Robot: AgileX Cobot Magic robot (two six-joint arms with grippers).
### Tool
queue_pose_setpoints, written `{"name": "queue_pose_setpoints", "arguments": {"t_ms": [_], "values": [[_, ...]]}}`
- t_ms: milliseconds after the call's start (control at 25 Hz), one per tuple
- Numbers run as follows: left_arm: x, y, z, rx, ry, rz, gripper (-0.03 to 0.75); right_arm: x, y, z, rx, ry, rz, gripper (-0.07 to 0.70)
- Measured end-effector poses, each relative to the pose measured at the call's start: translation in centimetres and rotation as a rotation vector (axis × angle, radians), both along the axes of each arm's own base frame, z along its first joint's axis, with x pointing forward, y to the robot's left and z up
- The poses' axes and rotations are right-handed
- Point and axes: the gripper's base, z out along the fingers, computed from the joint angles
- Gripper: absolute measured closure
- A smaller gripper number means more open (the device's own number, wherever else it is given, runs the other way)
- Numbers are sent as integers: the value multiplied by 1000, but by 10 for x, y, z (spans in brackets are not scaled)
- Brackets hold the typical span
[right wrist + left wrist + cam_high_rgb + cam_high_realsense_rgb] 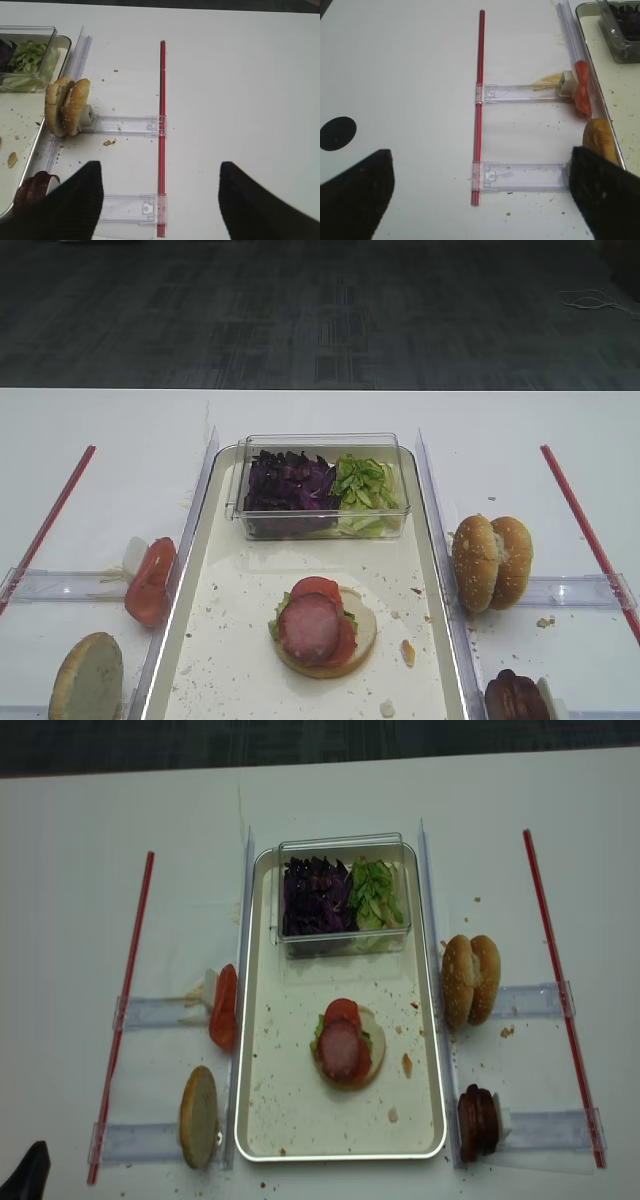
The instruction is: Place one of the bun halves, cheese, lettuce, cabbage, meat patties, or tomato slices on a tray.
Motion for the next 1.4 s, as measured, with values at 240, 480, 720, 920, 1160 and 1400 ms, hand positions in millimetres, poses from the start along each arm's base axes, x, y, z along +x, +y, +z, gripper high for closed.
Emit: {"name": "queue_pose_setpoints", "arguments": {"t_ms": [240, 480, 720, 920, 1160, 1400], "values": [[0, 0, 0, 0, 0, 0, 30, 0, 0, 0, 0, 0, 0, 104], [0, 0, 0, 0, 0, 0, 30, 0, 0, 0, 0, 0, 0, 104], [0, 0, 0, 0, 0, 0, 30, 0, 0, 0, 0, 0, 0, 105], [0, 0, 0, 0, 0, 0, 30, 0, 0, 0, 0, 0, 0, 105], [0, 0, 0, 0, 0, 0, 30, 0, 0, 0, 1, 0, 0, 105], [0, 0, 0, 0, 0, 0, 30, 0, 0, 0, 1, 0, 0, 105]]}}
